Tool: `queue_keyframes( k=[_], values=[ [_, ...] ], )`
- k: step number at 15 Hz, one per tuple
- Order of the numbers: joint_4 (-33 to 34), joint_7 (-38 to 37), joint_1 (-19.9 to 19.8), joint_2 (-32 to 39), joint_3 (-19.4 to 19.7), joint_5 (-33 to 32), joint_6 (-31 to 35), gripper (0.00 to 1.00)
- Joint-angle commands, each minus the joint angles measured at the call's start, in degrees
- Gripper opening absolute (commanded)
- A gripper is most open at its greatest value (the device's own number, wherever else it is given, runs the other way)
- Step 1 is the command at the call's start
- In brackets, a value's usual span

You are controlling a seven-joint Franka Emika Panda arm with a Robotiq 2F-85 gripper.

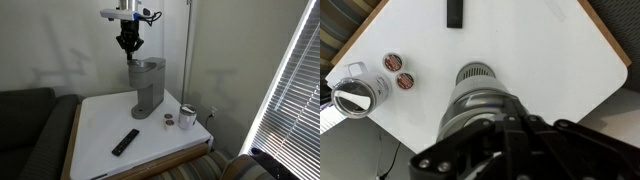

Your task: Close the grey coffeemaker

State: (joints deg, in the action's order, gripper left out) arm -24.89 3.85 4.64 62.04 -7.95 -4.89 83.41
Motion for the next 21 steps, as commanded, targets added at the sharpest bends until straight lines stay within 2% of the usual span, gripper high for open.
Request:
queue_keyframes(
  k=[1,2,3,4,5,6,21],
  values=[
    [-2.11,0.06,-0.82,1.46,-0.38,1.54,-0.44,0.0],
    [-2.19,0.17,-0.88,1.67,-0.29,1.82,-0.71,0.0],
    [3.72,0.97,-0.07,5.18,1.68,3.58,-3.77,0.0],
    [-2.38,0.51,-1.04,2.21,-0.23,2.56,-1.51,0.0],
    [3.86,1.16,-0.21,6.12,1.74,4.22,-4.54,0.0],
    [-2.18,0.64,-1.09,2.77,-0.04,3.31,-2.71,0.0],
    [0.15,0.5,-0.99,1.16,0.68,2.76,-1.96,0.0]
  ],
)
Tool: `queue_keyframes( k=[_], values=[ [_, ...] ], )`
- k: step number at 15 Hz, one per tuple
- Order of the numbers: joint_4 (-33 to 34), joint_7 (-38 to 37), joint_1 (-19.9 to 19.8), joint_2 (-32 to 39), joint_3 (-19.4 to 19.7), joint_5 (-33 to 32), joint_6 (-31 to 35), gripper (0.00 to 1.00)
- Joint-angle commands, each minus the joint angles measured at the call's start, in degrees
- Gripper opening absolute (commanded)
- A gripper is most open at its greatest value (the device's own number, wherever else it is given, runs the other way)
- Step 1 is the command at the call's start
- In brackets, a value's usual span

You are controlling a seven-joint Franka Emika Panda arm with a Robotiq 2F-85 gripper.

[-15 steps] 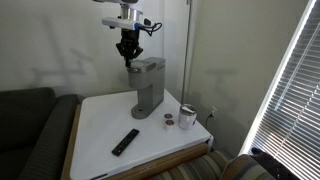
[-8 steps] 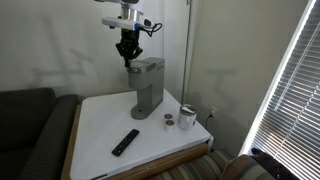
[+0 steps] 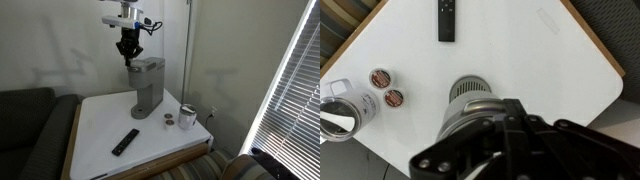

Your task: Close the grey coffeemaker

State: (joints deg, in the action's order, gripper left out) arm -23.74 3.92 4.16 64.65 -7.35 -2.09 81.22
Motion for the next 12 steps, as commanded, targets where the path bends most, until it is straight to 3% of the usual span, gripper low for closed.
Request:
queue_keyframes(
  k=[1,12],
  values=[
    [-0.8,0.56,-0.55,-1.54,0.05,-0.03,0.34,0.0],
    [0.87,1.18,-0.75,-3.41,-0.01,-0.02,3.15,0.0]
  ],
)
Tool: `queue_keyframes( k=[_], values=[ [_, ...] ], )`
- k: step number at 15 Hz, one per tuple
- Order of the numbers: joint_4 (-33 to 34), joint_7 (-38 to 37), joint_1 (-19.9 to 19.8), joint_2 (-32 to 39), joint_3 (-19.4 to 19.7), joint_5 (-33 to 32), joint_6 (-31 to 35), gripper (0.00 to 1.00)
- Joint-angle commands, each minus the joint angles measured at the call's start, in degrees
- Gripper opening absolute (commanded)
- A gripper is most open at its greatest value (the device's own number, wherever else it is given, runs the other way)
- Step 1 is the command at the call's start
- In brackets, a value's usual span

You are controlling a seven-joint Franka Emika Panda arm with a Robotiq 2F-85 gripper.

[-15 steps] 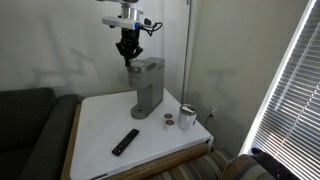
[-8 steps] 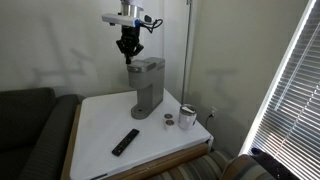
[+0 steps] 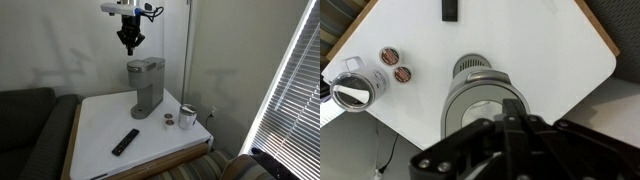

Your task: Close the grey coffeemaker

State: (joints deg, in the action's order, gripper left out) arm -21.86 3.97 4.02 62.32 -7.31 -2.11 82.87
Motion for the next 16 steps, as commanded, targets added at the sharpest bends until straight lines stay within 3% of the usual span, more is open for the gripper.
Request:
queue_keyframes(
  k=[1,4,5,6,16],
  values=[
    [-1.09,1.16,-0.63,-1.2,-0.06,0.02,1.84,0.0],
    [-1.19,1.3,-0.71,-1.38,-0.1,0.09,2.47,0.0],
    [-1.18,1.37,-0.73,-1.35,-0.13,0.11,2.67,0.1],
    [-1.22,1.78,-0.68,-1.36,-0.13,0.03,2.8,0.27],
    [-1.32,1.94,-0.72,-1.34,-0.18,0.15,3.74,0.95]
  ],
)
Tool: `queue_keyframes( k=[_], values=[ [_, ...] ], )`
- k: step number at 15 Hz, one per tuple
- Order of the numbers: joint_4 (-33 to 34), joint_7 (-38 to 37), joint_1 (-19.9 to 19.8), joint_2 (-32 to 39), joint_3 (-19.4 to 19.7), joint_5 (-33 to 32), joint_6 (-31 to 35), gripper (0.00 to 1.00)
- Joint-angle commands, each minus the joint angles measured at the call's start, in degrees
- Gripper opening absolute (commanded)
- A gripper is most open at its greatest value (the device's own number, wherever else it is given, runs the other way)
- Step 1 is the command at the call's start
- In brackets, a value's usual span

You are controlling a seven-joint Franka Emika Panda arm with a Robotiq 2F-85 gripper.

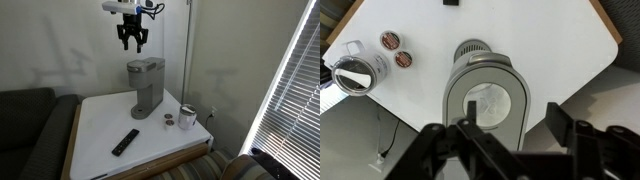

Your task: Close the grey coffeemaker

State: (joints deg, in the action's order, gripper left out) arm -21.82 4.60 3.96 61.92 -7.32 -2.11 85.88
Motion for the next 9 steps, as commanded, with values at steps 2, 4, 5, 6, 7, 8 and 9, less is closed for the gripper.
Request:
queue_keyframes(
  k=[2,4,5,6,7,8,9],
  values=[
    [-1.38,1.27,-0.65,-0.93,-0.17,0.14,0.73,1.0],
    [-1.37,1.29,-0.66,-0.91,-0.23,0.22,0.77,1.0],
    [-1.38,1.37,-0.68,-0.91,-0.3,0.29,0.74,1.0],
    [-1.38,1.57,-0.73,-0.91,-0.44,0.42,0.73,1.0],
    [-1.34,2.13,-0.84,-0.89,-0.69,0.67,0.76,1.0],
    [-1.3,2.67,-0.92,-0.91,-0.91,0.89,0.75,1.0],
    [-1.21,3.77,-1.13,-0.92,-1.44,1.41,0.78,1.0]
  ],
)
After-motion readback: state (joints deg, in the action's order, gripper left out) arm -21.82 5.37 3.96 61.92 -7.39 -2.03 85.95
